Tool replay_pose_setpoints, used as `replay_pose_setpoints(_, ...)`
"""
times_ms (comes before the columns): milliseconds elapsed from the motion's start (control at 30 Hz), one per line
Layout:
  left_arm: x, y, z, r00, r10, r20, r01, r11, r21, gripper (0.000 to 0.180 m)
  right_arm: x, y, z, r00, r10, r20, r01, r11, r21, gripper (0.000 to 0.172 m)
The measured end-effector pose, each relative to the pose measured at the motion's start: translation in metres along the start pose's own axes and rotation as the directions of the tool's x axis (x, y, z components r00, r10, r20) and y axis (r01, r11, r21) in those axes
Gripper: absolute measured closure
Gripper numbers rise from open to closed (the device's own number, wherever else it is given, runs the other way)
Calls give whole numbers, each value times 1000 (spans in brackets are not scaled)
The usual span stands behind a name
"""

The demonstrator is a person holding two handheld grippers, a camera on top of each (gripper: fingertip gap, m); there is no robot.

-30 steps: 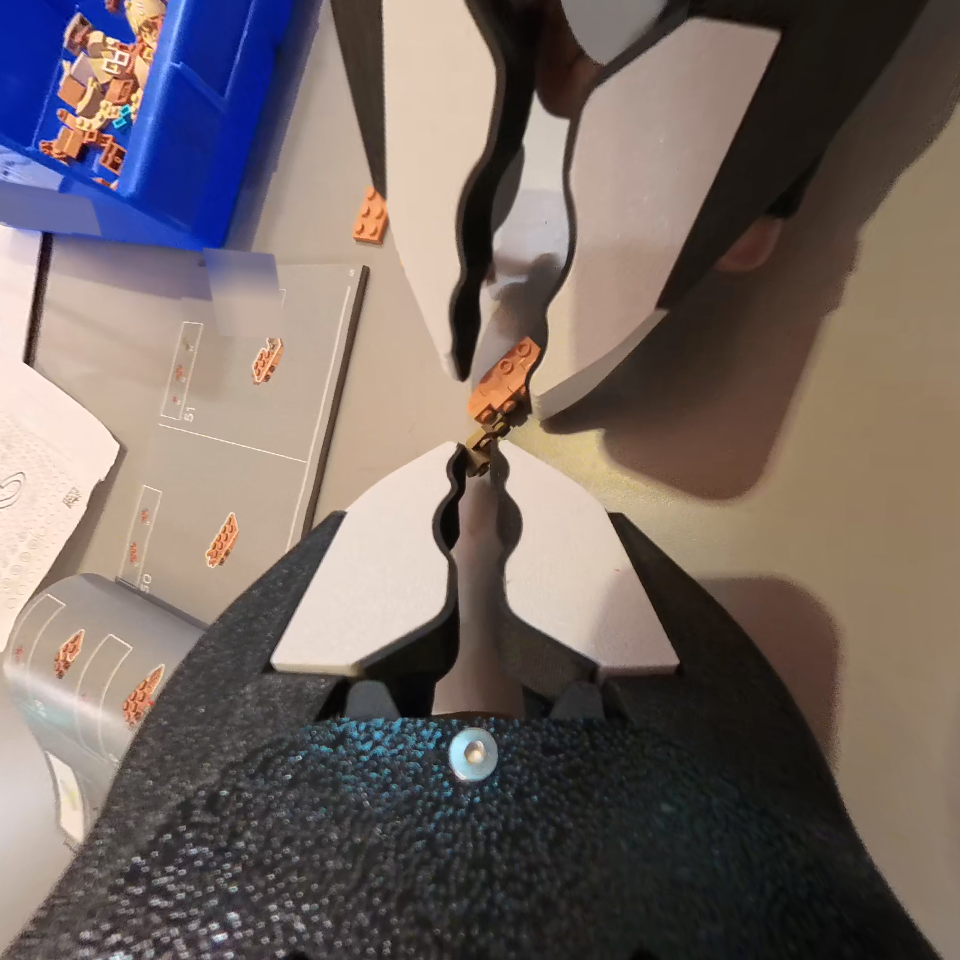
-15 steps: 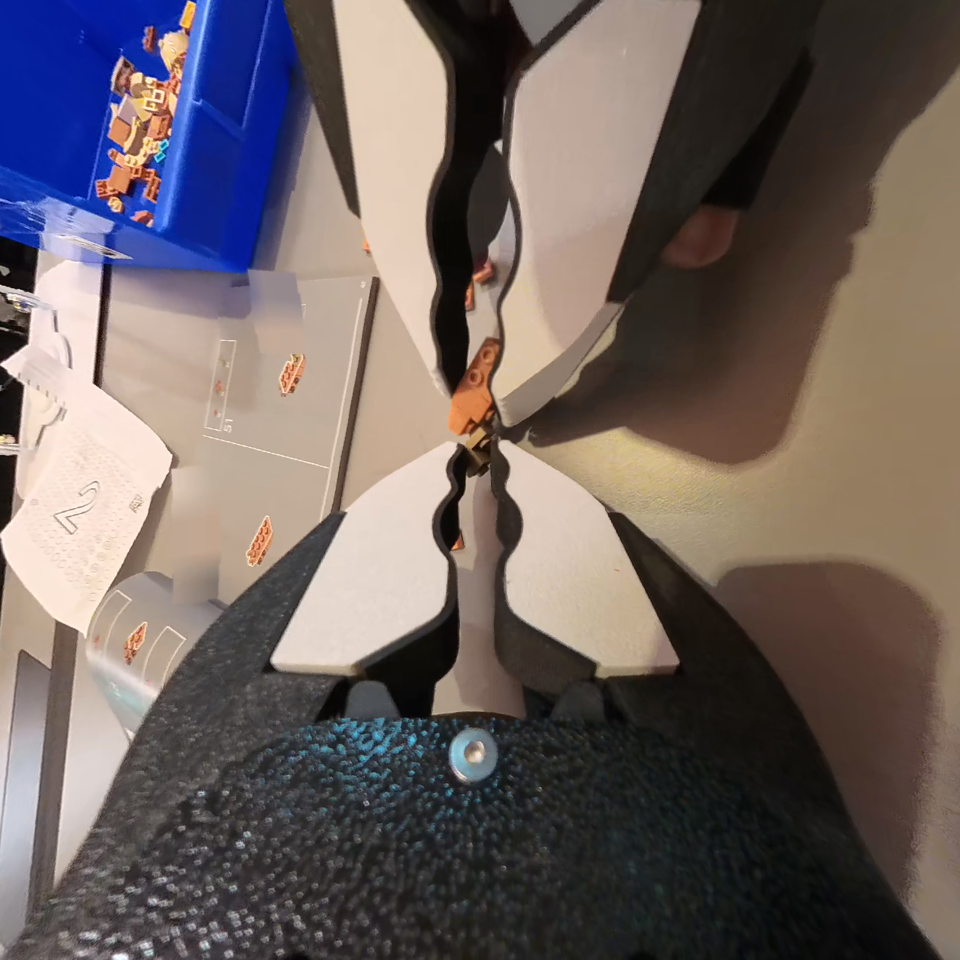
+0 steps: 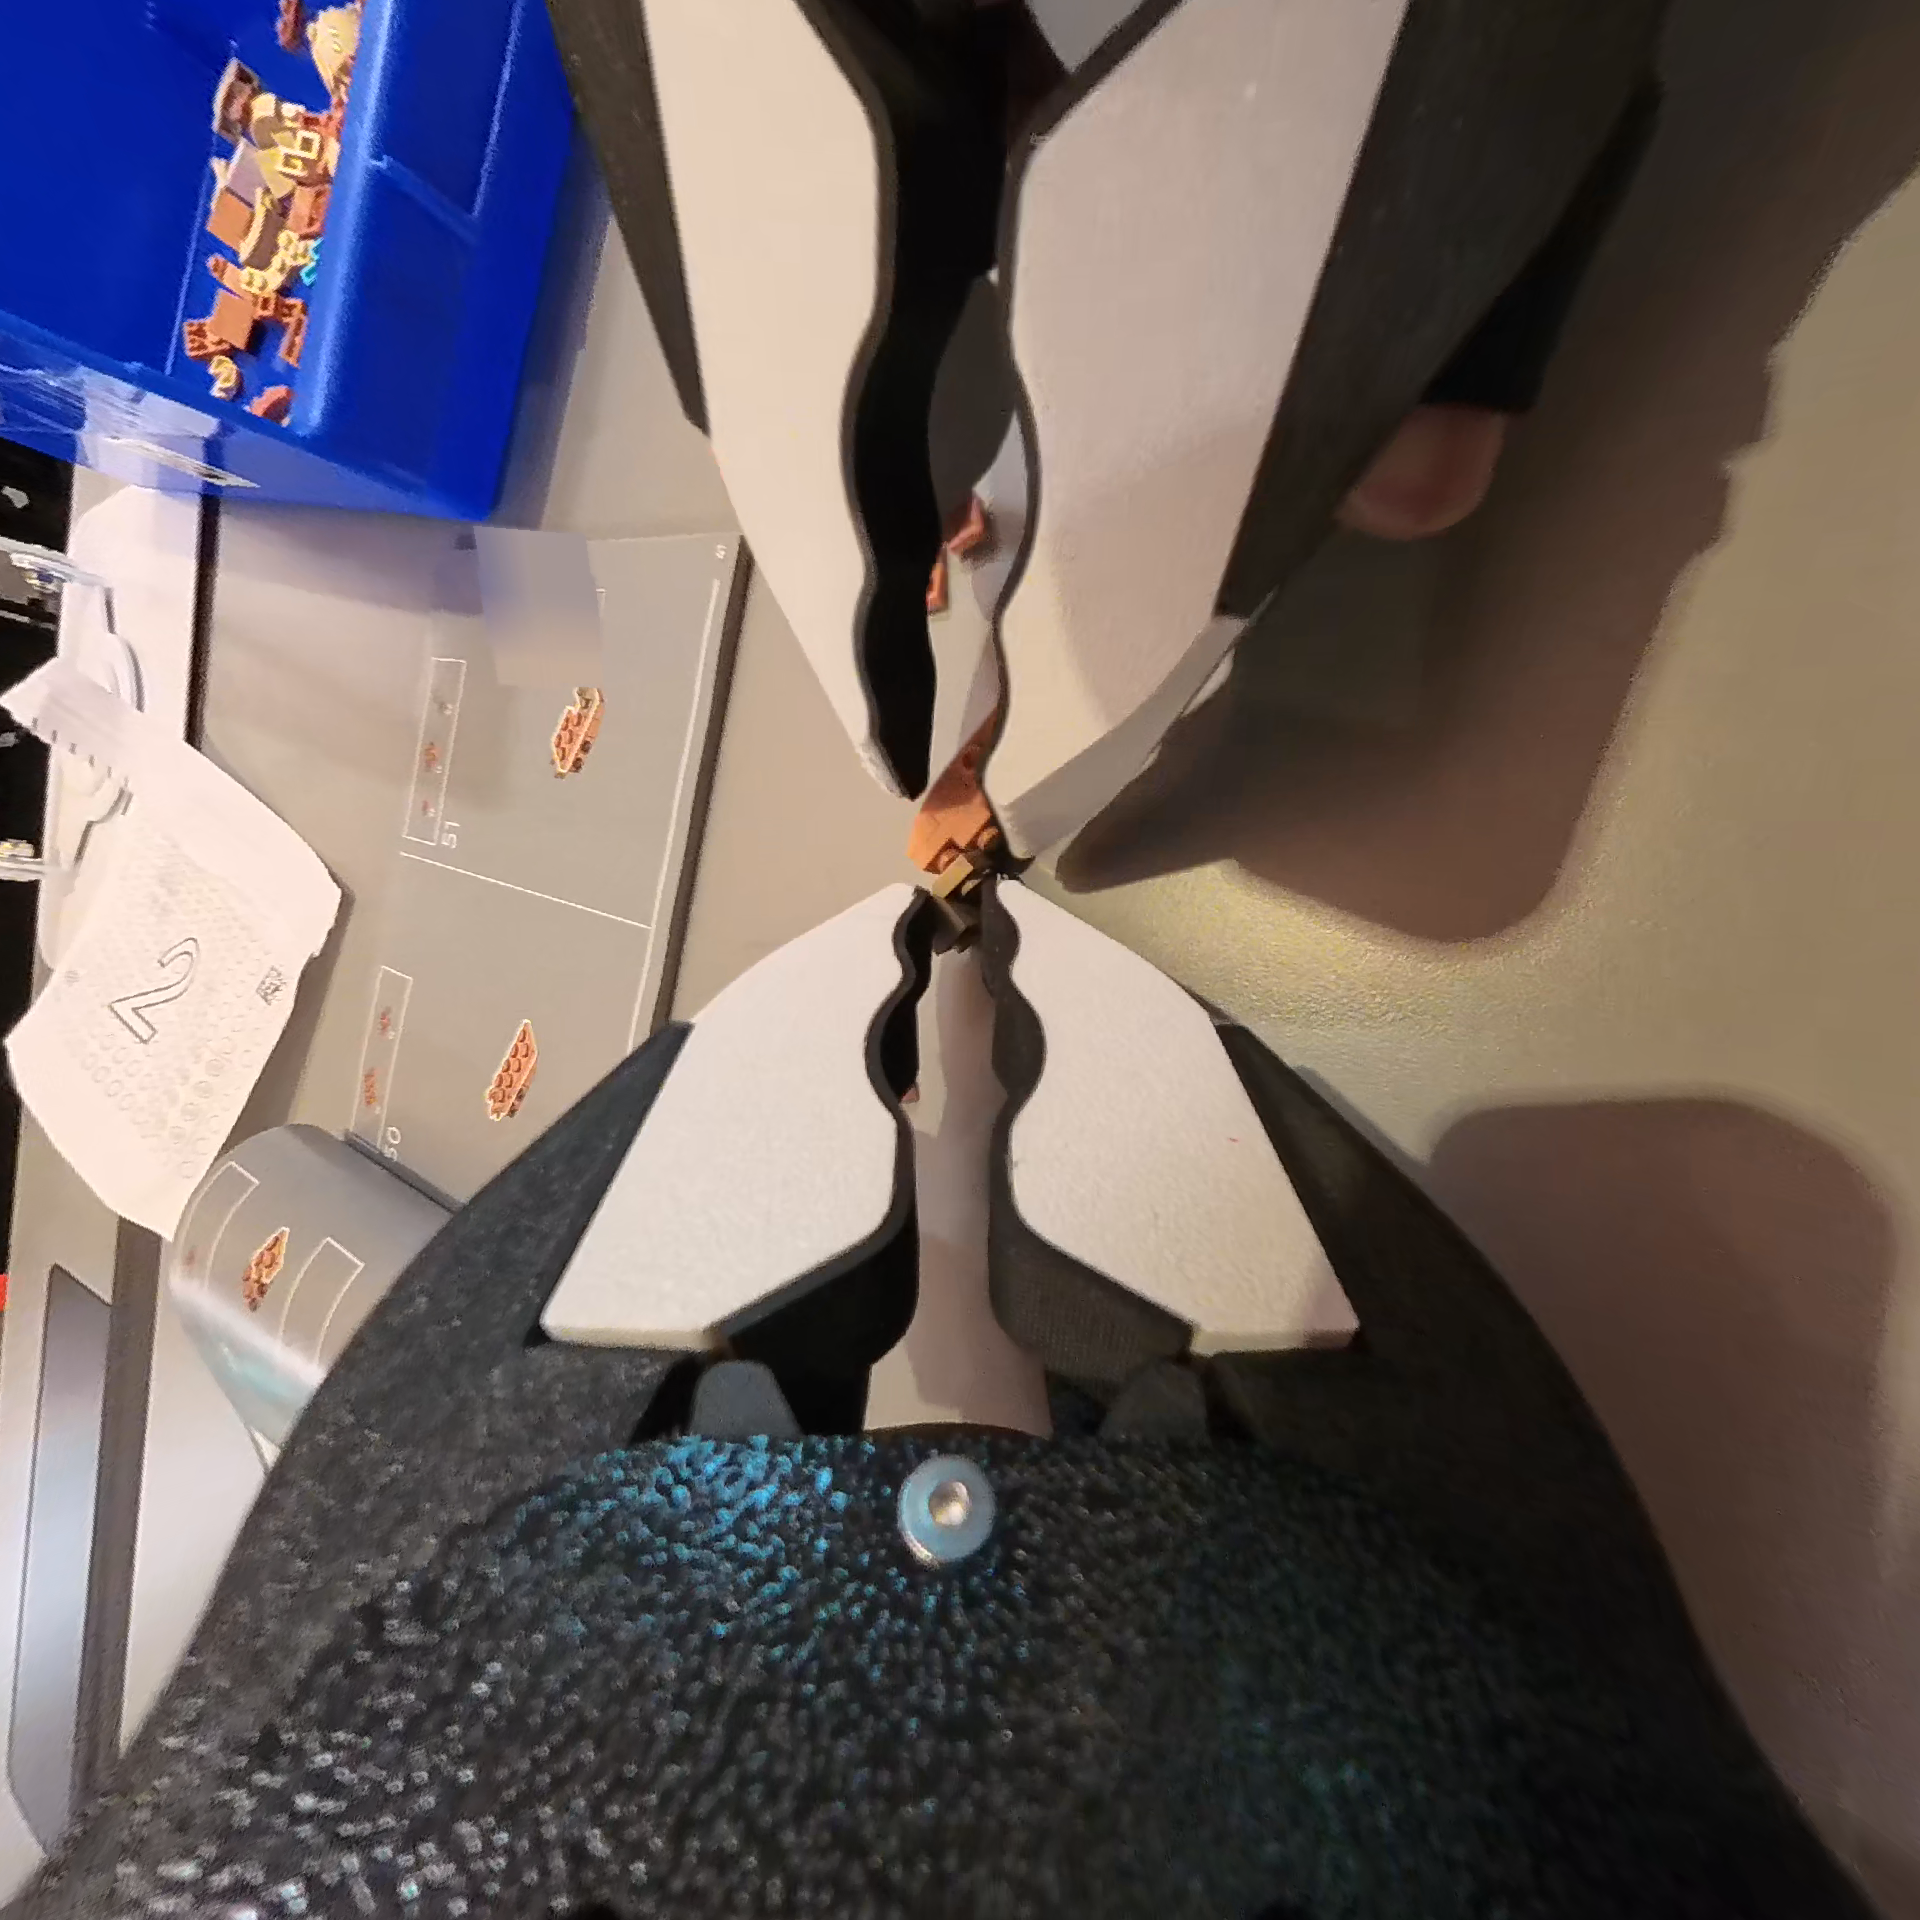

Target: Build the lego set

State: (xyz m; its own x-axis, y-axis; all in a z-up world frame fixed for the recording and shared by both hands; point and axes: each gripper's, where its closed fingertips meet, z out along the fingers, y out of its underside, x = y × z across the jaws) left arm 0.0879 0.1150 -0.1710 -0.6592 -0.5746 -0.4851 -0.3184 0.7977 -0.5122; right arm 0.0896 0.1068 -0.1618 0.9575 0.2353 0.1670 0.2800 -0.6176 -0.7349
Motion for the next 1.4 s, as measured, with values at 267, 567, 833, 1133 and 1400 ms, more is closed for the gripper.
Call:
replay_pose_setpoints(267,-2,2,0,999,31,22,-30,999,-29,172,5,1,4,998,55,-28,-56,997,-49,148)
replay_pose_setpoints(567,-4,5,0,998,60,18,-59,996,-66,172,4,5,9,996,94,2,-93,991,-99,144)
replay_pose_setpoints(833,-5,6,-2,997,76,24,-73,994,-85,172,3,2,15,997,75,-1,-75,992,-102,156)
replay_pose_setpoints(1133,-4,9,-4,997,70,17,-68,992,-108,172,-1,-1,16,1000,1,16,0,997,-75,156)
replay_pose_setpoints(1400,-3,10,-6,995,102,16,-99,986,-131,172,-4,-4,17,997,16,77,-13,999,-34,155)
